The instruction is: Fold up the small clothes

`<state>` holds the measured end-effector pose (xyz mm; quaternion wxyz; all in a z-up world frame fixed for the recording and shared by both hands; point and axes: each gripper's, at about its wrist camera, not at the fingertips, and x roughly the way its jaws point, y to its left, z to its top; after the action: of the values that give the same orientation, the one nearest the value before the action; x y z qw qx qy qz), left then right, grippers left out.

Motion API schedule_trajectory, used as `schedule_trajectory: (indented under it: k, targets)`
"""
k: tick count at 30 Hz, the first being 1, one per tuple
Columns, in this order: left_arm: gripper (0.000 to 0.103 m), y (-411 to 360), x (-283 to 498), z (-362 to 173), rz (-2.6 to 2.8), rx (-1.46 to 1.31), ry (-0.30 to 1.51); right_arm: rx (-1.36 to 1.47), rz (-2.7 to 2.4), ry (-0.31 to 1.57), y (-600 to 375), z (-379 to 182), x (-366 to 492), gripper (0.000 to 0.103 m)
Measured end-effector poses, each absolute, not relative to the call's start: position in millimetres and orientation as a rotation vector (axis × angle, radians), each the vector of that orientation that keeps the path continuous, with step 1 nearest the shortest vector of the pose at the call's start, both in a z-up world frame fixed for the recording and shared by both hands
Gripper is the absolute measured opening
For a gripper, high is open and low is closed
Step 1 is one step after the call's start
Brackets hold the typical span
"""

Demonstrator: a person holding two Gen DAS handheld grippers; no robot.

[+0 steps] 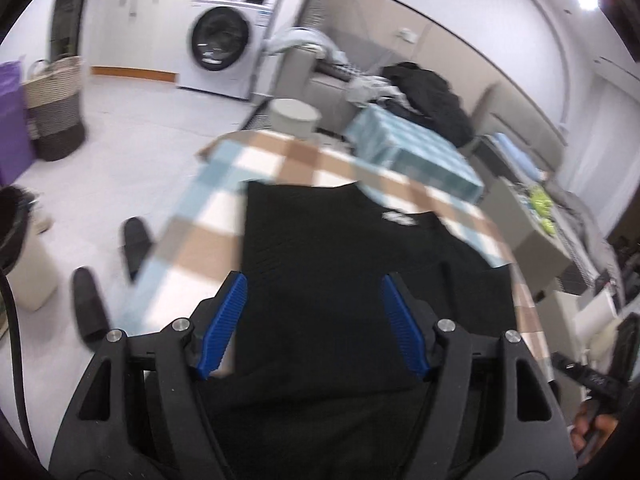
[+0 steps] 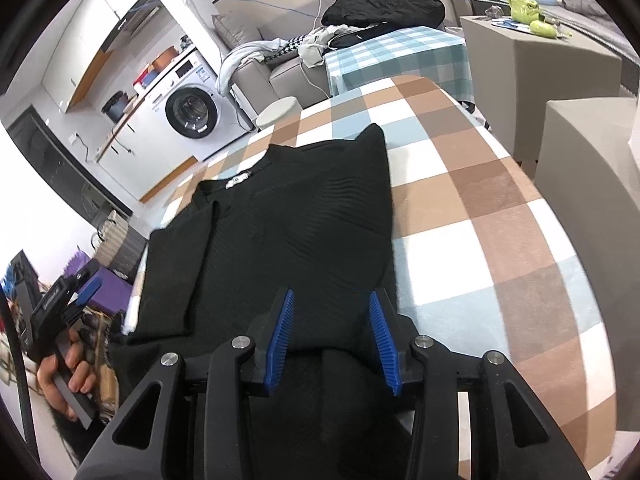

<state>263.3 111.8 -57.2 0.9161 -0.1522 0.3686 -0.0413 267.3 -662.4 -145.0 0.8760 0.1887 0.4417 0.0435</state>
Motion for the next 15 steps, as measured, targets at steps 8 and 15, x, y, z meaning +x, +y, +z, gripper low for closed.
schedule_trajectory:
  k: [8,15]
  targets:
    - [0.076,159,245,-103,0.032,-0.331,0.875,0.398,0.073,0.954,-685,-159,269,0.069]
    - [0.076,144,277,-140,0.015,-0.301,1.022,0.315,0.094,1.065,-666,-188,319,0.066]
